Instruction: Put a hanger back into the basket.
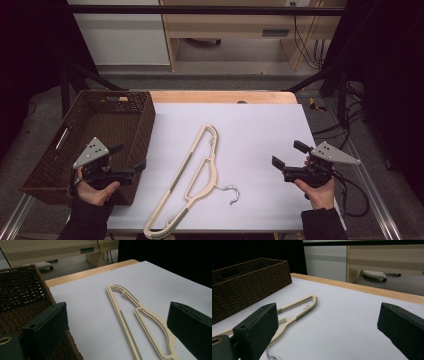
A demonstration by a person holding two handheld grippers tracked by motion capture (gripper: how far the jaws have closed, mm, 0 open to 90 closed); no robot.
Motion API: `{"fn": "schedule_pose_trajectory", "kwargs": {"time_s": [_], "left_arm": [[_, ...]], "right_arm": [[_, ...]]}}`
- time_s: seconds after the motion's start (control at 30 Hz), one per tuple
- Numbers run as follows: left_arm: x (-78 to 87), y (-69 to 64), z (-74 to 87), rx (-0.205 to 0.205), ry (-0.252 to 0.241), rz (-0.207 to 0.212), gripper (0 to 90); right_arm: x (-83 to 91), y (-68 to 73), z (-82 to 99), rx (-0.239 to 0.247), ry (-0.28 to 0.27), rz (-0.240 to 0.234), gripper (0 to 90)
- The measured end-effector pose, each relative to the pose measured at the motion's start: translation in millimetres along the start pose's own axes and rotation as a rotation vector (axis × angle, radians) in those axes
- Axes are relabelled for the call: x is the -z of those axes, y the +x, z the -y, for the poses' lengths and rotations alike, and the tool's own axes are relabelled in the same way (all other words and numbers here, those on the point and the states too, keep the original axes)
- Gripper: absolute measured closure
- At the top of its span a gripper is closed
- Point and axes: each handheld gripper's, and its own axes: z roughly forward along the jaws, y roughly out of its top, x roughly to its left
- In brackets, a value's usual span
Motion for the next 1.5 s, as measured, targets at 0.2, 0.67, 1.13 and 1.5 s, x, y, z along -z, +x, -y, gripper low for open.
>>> {"fn": "schedule_pose_trajectory", "kwargs": {"time_s": [0.2, 0.67, 1.13, 1.5], "left_arm": [[-1.9, -1.6, 1.7, -0.004, 0.011, 0.004, 3.4], [-5.2, -2.0, 2.9, -0.011, 0.014, 0.005, 3.2], [-11.0, -6.9, 4.5, -0.028, 0.032, 0.016, 3.3], [-14.3, -9.1, 4.9, -0.042, 0.042, 0.023, 3.5]], "right_arm": [[-2.9, 5.2, -1.7, 0.018, 0.006, -0.031, 6.3], [-44.1, 42.7, 1.9, 0.098, 0.147, -0.131, 10.5], [-87.9, 75.7, 4.7, 0.189, 0.257, -0.213, 21.3], [-117.0, 94.0, 27.0, 0.241, 0.373, -0.276, 33.9]]}}
